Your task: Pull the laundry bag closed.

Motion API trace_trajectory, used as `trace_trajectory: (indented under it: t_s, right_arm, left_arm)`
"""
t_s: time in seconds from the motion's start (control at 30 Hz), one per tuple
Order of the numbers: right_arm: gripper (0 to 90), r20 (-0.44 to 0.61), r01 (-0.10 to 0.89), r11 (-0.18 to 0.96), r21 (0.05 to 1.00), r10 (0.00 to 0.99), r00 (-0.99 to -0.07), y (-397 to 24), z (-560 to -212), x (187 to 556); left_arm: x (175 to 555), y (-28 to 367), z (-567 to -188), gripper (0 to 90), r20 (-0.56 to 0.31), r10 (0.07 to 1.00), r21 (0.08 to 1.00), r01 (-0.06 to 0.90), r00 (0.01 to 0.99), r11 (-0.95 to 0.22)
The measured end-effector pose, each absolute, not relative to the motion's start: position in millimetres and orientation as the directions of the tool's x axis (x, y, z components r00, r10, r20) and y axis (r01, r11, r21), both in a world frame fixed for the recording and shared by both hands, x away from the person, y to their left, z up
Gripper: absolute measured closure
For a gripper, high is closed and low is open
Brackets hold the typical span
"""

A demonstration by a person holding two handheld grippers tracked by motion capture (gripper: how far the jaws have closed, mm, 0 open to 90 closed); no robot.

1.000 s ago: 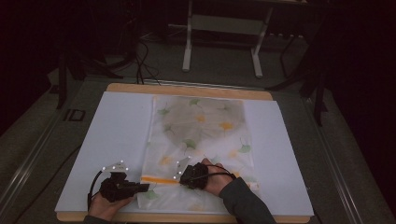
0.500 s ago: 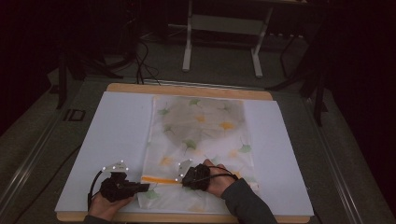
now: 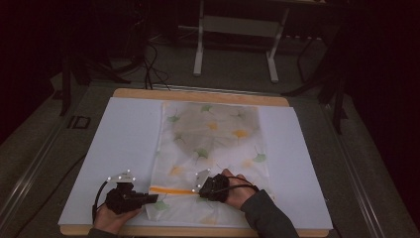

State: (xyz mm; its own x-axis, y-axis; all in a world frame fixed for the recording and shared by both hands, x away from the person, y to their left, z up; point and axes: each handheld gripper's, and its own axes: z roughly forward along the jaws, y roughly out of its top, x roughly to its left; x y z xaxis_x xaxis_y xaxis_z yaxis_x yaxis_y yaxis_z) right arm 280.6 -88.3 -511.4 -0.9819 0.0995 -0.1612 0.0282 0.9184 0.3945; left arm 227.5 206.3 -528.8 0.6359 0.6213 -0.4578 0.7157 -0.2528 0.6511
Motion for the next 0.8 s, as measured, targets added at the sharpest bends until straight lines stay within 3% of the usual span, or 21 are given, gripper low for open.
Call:
trace_trajectory:
  t_s: [0.8]
  right_arm:
    - [90.0,-0.174,0.095,0.92,0.379,0.171,-0.97,-131.6,-510.6,283.1]
  left_arm:
    - [227.0,211.5,-528.2,88.1,-0.458,0.629,0.655,0.717,0.629,-0.24]
